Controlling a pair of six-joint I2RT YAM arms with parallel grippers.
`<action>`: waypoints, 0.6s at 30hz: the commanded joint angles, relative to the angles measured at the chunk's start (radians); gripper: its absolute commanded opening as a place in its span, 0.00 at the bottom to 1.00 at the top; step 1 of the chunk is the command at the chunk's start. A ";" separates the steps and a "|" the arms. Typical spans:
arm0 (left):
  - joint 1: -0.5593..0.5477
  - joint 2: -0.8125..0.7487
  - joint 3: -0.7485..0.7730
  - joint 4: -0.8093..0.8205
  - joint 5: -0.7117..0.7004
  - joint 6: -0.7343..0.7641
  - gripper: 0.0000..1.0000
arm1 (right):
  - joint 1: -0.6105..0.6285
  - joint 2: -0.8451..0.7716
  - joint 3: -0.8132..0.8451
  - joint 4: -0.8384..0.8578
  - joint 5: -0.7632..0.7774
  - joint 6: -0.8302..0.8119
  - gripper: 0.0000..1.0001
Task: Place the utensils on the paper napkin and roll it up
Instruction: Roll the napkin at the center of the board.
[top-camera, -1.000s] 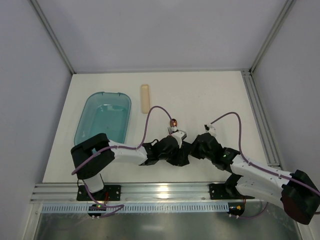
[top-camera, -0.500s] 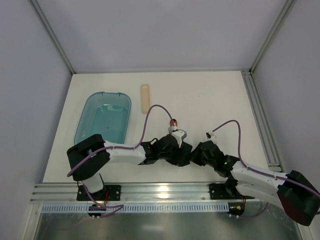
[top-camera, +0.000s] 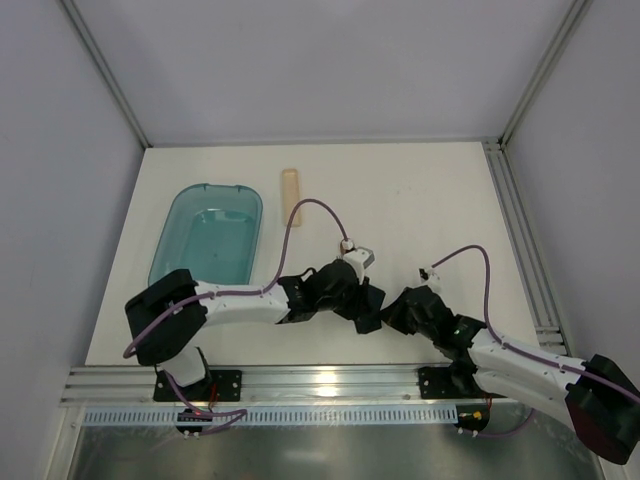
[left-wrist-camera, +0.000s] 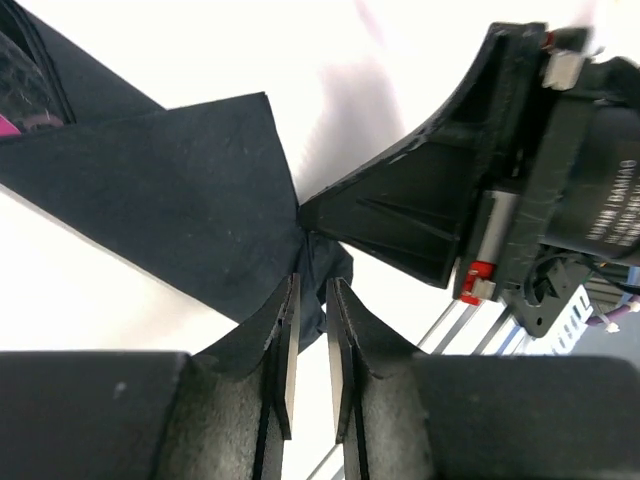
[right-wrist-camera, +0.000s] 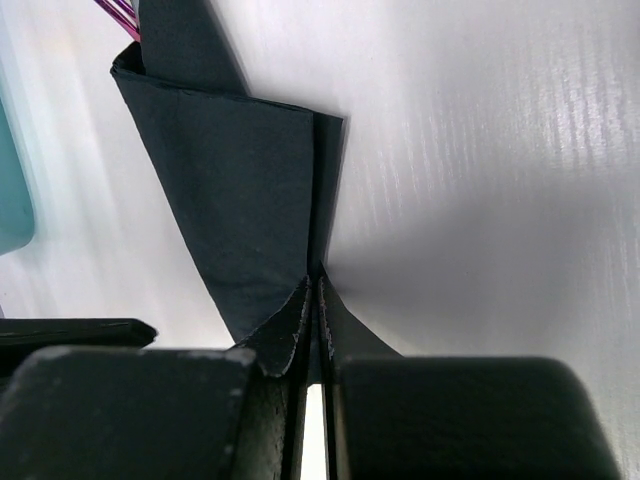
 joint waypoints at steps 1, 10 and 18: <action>-0.003 0.038 0.022 0.031 0.032 -0.015 0.21 | -0.001 -0.005 -0.016 -0.028 0.033 0.006 0.06; -0.036 0.131 0.026 0.094 0.060 -0.037 0.19 | -0.001 0.017 -0.022 -0.008 0.028 0.026 0.06; -0.052 0.125 0.003 0.115 0.049 -0.038 0.19 | 0.030 -0.020 -0.036 0.013 0.016 0.104 0.06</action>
